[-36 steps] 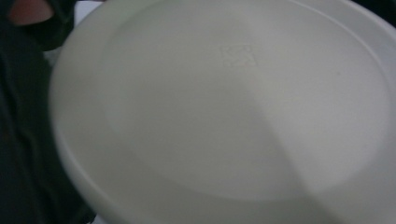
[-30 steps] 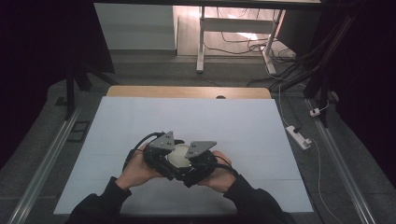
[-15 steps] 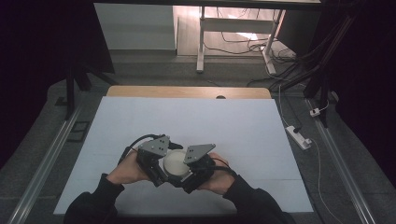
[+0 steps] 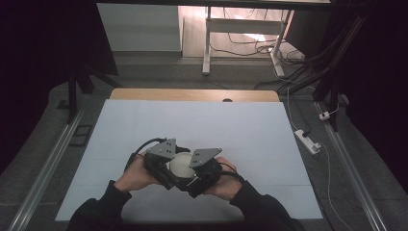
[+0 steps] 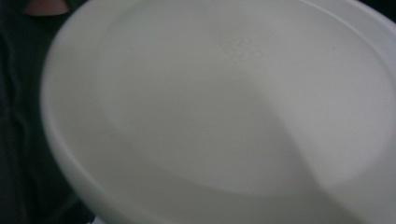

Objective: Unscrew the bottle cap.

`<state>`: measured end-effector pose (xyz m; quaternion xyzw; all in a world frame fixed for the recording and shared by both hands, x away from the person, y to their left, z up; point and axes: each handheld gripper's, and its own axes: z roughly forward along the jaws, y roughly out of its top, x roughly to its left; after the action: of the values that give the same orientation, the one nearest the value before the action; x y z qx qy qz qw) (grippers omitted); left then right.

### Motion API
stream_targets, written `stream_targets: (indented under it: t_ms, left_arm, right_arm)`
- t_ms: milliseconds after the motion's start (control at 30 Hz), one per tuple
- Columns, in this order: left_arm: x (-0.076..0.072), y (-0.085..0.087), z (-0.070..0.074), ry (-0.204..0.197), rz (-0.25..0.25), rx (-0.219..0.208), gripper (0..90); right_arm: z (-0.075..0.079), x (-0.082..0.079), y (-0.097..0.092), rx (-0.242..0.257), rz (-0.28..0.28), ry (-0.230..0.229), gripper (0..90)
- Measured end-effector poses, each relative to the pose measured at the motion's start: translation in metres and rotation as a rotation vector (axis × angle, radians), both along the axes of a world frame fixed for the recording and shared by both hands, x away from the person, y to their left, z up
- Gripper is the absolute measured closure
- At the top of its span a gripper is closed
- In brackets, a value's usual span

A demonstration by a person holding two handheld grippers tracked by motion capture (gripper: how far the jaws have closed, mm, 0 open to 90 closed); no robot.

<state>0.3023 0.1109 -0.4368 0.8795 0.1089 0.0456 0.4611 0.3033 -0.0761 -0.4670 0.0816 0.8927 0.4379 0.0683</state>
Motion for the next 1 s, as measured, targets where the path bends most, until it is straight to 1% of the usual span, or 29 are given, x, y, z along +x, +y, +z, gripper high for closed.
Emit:
stream_targets:
  t_ms: [33, 67, 100, 133, 167, 200, 300, 333, 367, 400, 500, 600, 633, 700, 767, 1000]
  left_arm:
    - [0.000, 0.000, 0.000, 0.000, 0.000, 0.000, 7.3]
    - [0.000, -0.001, 0.000, -0.001, 0.018, 0.005, 7.3]
    - [0.000, -0.003, 0.000, 0.004, 0.049, 0.004, 7.3]
    - [0.000, -0.003, 0.000, 0.004, 0.049, 0.004, 7.3]
    - [0.000, -0.004, 0.001, 0.004, 0.062, 0.001, 7.3]
    - [0.000, -0.004, 0.001, 0.004, 0.062, 0.001, 7.3]
    - [-0.001, -0.003, 0.004, 0.007, 0.071, -0.019, 7.3]
    - [-0.001, -0.002, 0.005, 0.005, 0.071, -0.016, 7.4]
    - [-0.001, -0.001, 0.006, -0.006, 0.082, -0.012, 7.3]
    - [-0.001, -0.001, 0.006, -0.006, 0.082, -0.012, 7.3]
    - [-0.001, 0.002, 0.008, -0.006, 0.094, -0.030, 7.3]
    - [-0.001, 0.005, 0.010, -0.011, 0.111, -0.036, 7.3]
    - [-0.001, 0.007, 0.011, -0.014, 0.114, -0.032, 7.3]
    - [-0.001, 0.009, 0.012, -0.016, 0.121, -0.037, 7.3]
    - [-0.001, 0.011, 0.013, -0.023, 0.127, -0.030, 7.3]
    - [-0.003, 0.017, 0.013, -0.047, 0.154, -0.028, 7.3]
  right_arm:
    - [0.000, 0.001, 0.000, 0.001, -0.016, 0.001, 6.3]
    - [0.000, 0.002, -0.001, -0.001, -0.025, -0.001, 6.3]
    - [-0.001, 0.003, -0.001, -0.002, -0.030, -0.002, 6.3]
    - [-0.001, 0.003, -0.002, -0.001, -0.036, 0.002, 6.3]
    - [-0.001, 0.004, -0.002, 0.000, -0.038, -0.002, 6.3]
    - [-0.001, 0.004, -0.002, 0.000, -0.038, -0.002, 6.3]
    - [-0.001, 0.004, -0.002, -0.001, -0.047, 0.003, 6.3]
    - [-0.002, 0.004, -0.002, -0.003, -0.046, 0.004, 6.3]
    - [-0.002, 0.004, -0.002, -0.004, -0.045, 0.006, 6.3]
    - [-0.003, 0.004, -0.001, -0.005, -0.047, 0.007, 6.3]
    - [-0.004, 0.005, -0.002, -0.009, -0.047, 0.006, 6.3]
    - [-0.005, 0.006, -0.003, -0.011, -0.055, 0.011, 6.3]
    - [-0.005, 0.006, -0.003, -0.011, -0.055, 0.011, 6.3]
    - [-0.005, 0.007, -0.004, -0.011, -0.062, 0.011, 6.3]
    - [-0.004, 0.009, -0.005, -0.012, -0.069, 0.012, 6.3]
    - [-0.004, 0.014, -0.011, -0.011, -0.094, 0.011, 6.3]
